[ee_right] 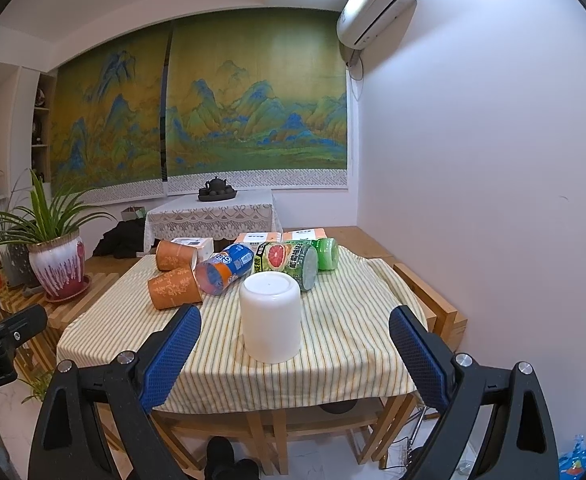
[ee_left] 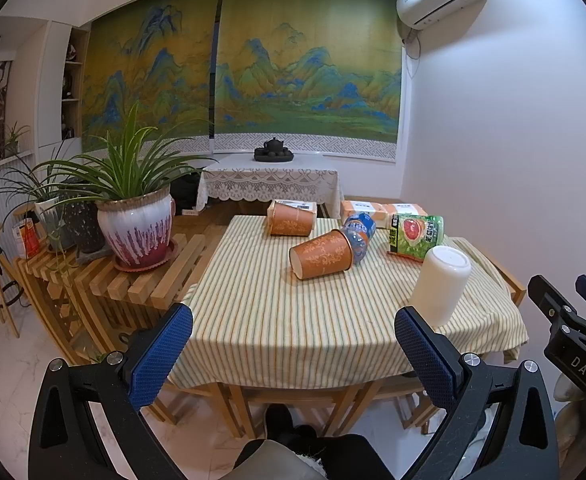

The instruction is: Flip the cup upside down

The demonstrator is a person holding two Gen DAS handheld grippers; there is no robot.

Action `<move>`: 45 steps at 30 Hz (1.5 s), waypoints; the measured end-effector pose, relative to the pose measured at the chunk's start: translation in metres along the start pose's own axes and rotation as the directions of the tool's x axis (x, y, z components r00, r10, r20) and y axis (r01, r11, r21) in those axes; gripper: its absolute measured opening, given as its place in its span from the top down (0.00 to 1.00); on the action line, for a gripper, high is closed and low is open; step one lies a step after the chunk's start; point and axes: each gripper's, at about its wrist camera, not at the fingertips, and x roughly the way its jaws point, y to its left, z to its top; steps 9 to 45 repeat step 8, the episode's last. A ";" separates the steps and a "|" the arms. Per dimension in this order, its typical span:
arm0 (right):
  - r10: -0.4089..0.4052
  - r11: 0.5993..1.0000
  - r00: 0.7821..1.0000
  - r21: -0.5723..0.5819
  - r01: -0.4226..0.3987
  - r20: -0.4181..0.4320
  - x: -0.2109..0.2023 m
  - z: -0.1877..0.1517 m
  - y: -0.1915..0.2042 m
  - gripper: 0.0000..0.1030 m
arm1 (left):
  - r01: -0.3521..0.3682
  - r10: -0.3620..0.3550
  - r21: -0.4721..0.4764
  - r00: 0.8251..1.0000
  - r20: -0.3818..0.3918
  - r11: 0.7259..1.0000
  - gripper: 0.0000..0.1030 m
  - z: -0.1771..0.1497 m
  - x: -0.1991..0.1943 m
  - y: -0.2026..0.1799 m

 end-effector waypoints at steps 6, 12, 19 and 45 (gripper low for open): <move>0.001 1.000 1.000 -0.001 -0.001 -0.002 0.001 0.000 -0.001 0.10 | 0.003 -0.003 0.000 1.000 0.002 1.000 0.01 0.000 0.000 0.000; -0.003 1.000 1.000 -0.002 0.003 -0.002 0.002 -0.001 0.000 0.10 | 0.001 -0.001 0.002 1.000 0.004 1.000 0.01 0.001 -0.001 -0.002; -0.003 1.000 1.000 -0.002 0.003 -0.002 0.002 -0.001 0.000 0.10 | 0.001 -0.001 0.002 1.000 0.004 1.000 0.01 0.001 -0.001 -0.002; -0.003 1.000 1.000 -0.002 0.003 -0.002 0.002 -0.001 0.000 0.10 | 0.001 -0.001 0.002 1.000 0.004 1.000 0.01 0.001 -0.001 -0.002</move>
